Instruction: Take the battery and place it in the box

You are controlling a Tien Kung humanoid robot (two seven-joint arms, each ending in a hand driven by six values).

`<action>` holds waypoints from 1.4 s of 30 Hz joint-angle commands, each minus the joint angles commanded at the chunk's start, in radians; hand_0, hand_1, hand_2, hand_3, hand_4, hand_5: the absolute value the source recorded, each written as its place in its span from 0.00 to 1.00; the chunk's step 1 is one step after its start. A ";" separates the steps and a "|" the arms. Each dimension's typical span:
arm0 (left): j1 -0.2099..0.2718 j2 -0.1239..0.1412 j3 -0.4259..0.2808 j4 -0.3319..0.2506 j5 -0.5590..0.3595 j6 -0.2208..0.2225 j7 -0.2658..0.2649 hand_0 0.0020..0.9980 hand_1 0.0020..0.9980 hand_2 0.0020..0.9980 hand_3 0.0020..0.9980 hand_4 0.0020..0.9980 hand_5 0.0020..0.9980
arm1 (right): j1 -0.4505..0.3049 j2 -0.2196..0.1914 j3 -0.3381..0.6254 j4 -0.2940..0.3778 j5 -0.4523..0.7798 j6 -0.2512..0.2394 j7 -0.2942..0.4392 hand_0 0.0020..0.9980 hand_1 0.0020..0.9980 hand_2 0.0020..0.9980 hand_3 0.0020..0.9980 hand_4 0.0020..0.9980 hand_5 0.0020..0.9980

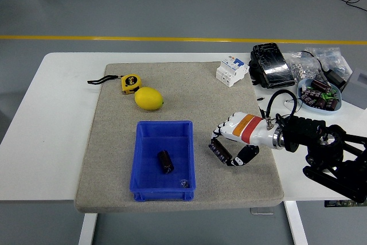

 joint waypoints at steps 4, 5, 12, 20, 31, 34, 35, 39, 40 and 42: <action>0.006 0.000 0.007 0.001 -0.016 0.007 -0.004 0.60 0.57 0.64 0.58 0.64 0.59 | 0.006 0.010 0.041 -0.001 0.001 -0.002 -0.013 0.58 0.57 0.67 0.42 0.76 0.36; 0.008 0.000 0.008 0.001 -0.020 0.009 -0.005 0.60 0.57 0.64 0.58 0.64 0.59 | 0.010 0.015 0.050 0.001 0.012 -0.004 -0.015 0.58 0.57 0.67 0.42 0.76 0.36; 0.015 0.003 -0.002 0.001 -0.005 0.009 0.001 0.60 0.57 0.64 0.58 0.64 0.59 | 0.051 0.088 0.090 0.028 0.045 -0.018 -0.026 0.58 0.57 0.67 0.42 0.75 0.35; 0.015 0.006 -0.004 0.000 0.002 0.009 0.002 0.60 0.57 0.64 0.58 0.64 0.60 | 0.082 0.168 0.074 0.032 0.045 -0.005 -0.046 0.58 0.58 0.71 0.69 0.79 0.35; 0.002 0.007 0.001 -0.001 0.001 0.006 0.001 0.60 0.56 0.64 0.58 0.64 0.60 | 0.090 0.187 0.060 0.017 0.049 0.034 -0.074 0.62 0.63 0.78 0.94 0.88 0.35; 0.002 0.007 0.002 -0.001 0.002 0.004 0.001 0.60 0.56 0.64 0.58 0.64 0.60 | 0.088 0.189 0.064 0.009 0.052 0.029 -0.075 0.66 0.68 0.91 1.00 1.00 0.40; 0.002 0.007 0.002 -0.001 0.002 0.003 0.002 0.60 0.56 0.64 0.58 0.64 0.60 | 0.087 0.190 0.066 0.009 0.051 0.027 -0.073 0.66 0.68 0.91 1.00 1.00 0.40; 0.004 0.007 0.001 -0.001 0.004 0.004 0.003 0.60 0.56 0.64 0.59 0.64 0.60 | 0.089 0.185 0.085 0.019 0.051 0.018 -0.063 0.68 0.70 0.94 1.00 1.00 0.42; 0.005 0.007 0.001 -0.001 0.003 0.004 0.003 0.60 0.56 0.64 0.59 0.64 0.60 | 0.089 0.183 0.093 0.023 0.050 0.017 -0.061 0.68 0.70 0.94 1.00 1.00 0.42; 0.006 0.007 0.001 -0.001 0.002 0.004 0.003 0.60 0.56 0.64 0.59 0.64 0.60 | 0.088 0.179 0.112 0.030 0.049 0.016 -0.058 0.68 0.70 0.94 1.00 1.00 0.42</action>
